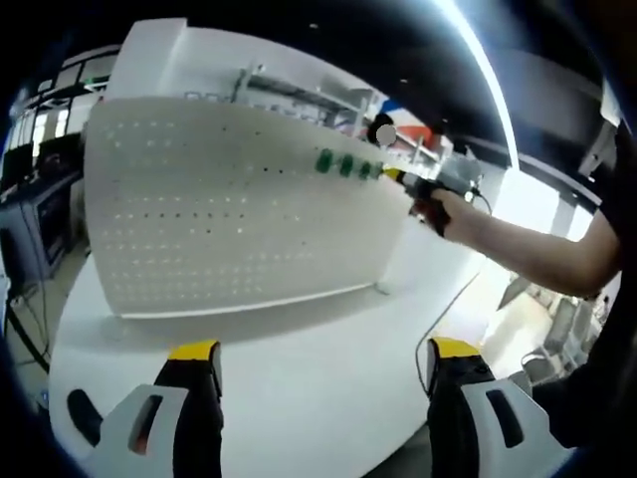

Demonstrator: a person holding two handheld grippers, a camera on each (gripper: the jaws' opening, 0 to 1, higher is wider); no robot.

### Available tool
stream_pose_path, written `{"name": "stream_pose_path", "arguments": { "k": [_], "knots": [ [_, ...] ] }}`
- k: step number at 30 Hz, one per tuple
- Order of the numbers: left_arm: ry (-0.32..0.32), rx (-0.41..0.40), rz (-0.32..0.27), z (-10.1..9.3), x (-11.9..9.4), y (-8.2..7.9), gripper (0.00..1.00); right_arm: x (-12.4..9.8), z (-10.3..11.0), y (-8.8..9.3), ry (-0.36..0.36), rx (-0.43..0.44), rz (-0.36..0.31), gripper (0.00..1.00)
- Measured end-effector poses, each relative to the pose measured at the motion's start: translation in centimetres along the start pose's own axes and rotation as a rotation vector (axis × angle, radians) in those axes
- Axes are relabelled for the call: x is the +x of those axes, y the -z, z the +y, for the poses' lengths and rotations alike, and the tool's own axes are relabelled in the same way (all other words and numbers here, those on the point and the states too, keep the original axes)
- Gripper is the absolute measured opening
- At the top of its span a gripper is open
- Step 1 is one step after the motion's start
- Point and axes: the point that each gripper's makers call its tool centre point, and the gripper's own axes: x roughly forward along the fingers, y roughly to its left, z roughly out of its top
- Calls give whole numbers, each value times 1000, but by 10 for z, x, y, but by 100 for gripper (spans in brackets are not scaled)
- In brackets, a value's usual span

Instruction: Insert the hook assembly into the mounting plate slot until the hook locks in place.

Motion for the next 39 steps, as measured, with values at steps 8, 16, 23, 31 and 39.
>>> {"name": "stream_pose_path", "arguments": {
  "k": [8, 16, 23, 31, 39],
  "knots": [
    [12, 2, 9, -4, 2, 4, 86, -1, 2, 2, -2, -14, -14, 1],
    [2, -1, 8, -1, -1, 5, 85, -1, 3, 3, -2, -40, 5, 3],
    [-2, -1, 1, 1, -4, 4, 86, -2, 3, 7, -3, -25, 36, 7],
    [-11, 4, -9, 4, -8, 2, 89, -10, -1, 0, 17, 4, 42, 21],
    [-22, 16, -21, 6, -12, -2, 93, -30, -6, 5, 23, 11, 79, 30]
  ]
}}
